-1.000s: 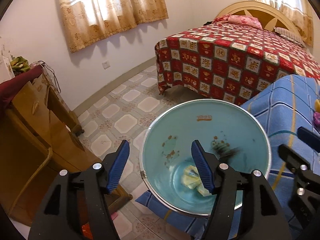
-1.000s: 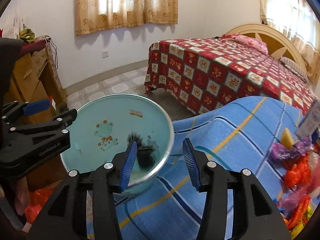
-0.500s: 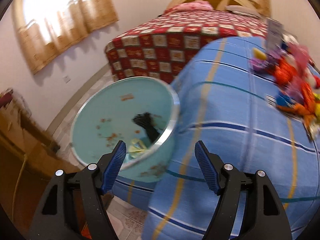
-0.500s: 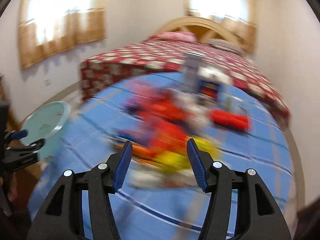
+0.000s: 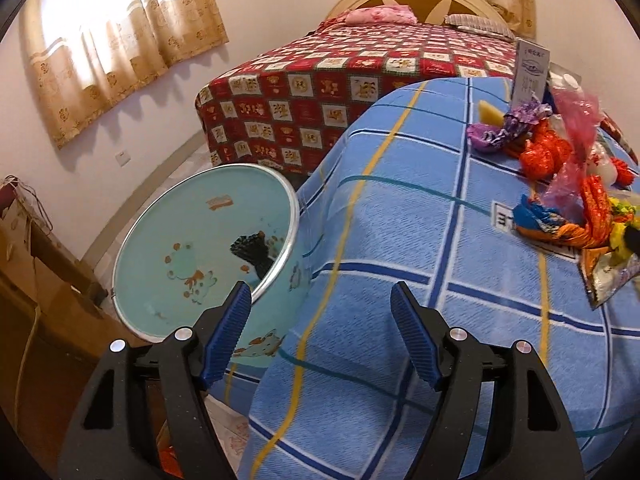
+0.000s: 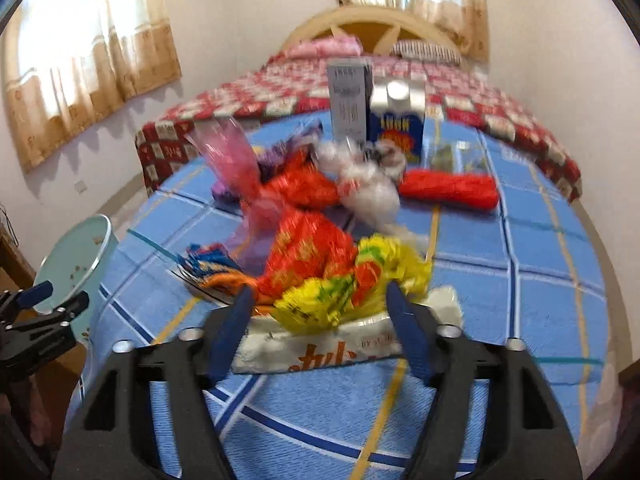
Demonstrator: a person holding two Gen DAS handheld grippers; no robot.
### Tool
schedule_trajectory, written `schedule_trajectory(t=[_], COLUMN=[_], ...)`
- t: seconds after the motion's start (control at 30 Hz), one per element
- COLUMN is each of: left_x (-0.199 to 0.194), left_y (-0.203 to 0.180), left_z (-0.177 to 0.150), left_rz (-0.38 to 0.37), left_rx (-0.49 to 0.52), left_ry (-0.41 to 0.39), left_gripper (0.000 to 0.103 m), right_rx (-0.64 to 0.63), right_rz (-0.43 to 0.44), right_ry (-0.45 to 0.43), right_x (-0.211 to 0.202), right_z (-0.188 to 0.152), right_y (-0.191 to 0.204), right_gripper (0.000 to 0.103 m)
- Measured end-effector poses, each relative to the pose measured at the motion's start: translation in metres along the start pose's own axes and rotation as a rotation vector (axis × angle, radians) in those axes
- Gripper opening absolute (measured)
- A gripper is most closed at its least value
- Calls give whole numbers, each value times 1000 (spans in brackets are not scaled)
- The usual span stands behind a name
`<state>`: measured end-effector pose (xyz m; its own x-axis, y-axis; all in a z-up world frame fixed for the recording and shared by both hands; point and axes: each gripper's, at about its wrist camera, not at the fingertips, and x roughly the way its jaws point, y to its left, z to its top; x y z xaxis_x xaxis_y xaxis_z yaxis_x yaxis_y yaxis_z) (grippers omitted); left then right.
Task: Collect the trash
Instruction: 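Grasp the yellow-green wrapper with the right tool while the left tool grasps the red bag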
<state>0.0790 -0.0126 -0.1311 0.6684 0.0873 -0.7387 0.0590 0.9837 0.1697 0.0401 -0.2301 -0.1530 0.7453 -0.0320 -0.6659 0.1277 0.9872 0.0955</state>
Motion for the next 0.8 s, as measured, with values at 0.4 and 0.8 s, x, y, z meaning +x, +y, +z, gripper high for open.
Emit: schedule_trajectory(t=[0.4, 0.8], left_x=[-14, -26], left_y=[-48, -125], left_z=[23, 59], left_rz=[-93, -210], left_rx=[44, 61], left_ry=[-50, -124], left_gripper=[71, 71], right_rx=[-31, 10], right_rz=[25, -96], right_ry=[-39, -139], right_x=[-33, -52], right_z=[-10, 3], right_y=[-20, -67], right_gripper=[18, 18])
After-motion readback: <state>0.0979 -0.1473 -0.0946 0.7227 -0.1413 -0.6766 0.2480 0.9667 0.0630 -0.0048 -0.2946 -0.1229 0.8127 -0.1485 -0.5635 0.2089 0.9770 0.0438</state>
